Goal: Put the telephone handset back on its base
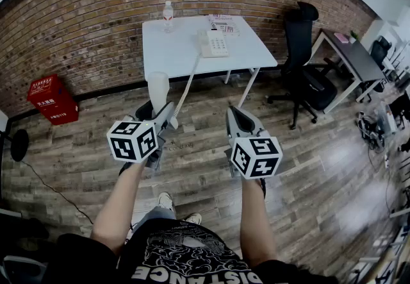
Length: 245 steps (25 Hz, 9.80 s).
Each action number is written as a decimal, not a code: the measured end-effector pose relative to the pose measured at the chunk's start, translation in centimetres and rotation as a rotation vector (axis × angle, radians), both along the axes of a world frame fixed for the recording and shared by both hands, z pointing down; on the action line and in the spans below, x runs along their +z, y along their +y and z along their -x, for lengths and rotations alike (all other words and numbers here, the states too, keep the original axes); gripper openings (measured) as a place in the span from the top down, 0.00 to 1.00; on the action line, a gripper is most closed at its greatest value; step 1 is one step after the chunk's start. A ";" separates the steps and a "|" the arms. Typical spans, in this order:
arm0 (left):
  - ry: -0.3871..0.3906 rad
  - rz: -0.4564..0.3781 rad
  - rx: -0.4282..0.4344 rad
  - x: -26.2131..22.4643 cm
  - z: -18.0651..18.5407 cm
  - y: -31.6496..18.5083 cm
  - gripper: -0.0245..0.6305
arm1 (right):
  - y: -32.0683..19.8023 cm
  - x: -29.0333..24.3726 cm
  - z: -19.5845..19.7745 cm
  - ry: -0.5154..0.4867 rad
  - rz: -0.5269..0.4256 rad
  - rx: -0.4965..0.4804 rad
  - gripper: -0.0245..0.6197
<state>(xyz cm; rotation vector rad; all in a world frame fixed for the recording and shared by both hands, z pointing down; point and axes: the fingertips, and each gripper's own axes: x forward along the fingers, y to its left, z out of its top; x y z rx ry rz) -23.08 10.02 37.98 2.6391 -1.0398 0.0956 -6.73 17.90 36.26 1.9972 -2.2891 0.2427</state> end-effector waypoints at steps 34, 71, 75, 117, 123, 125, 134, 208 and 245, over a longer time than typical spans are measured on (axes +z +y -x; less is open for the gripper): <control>-0.024 0.064 0.072 3.1 -8.5 -17.0 0.63 | -15.3 2.9 -8.3 0.000 0.079 0.066 0.96; -0.037 0.118 0.148 5.6 -17.2 -37.1 0.63 | -36.6 3.7 -14.8 0.018 0.086 0.075 0.96; -0.053 0.134 0.113 6.2 -19.7 -38.6 0.63 | -39.4 4.0 -17.5 0.008 0.084 0.023 0.96; -0.209 0.521 -0.153 14.6 -30.7 -50.5 0.63 | -53.4 8.1 -26.4 -0.033 0.174 -0.338 0.96; -0.225 0.587 -0.125 16.4 -31.0 -52.1 0.63 | -54.8 8.7 -26.2 -0.035 0.188 -0.317 0.96; -0.222 0.611 -0.121 16.9 -31.2 -52.6 0.63 | -55.1 8.9 -26.1 -0.037 0.194 -0.313 0.96; -0.222 0.712 -0.120 18.8 -32.0 -54.2 0.63 | -56.2 10.0 -26.5 -0.044 0.216 -0.292 0.96; -0.110 0.244 -0.180 5.7 -29.5 -51.2 0.76 | -54.2 4.7 -27.3 0.002 0.117 -0.358 0.96; -0.169 0.047 -0.296 2.7 -26.6 -46.0 0.91 | -50.9 1.7 -27.4 0.037 0.038 -0.389 0.96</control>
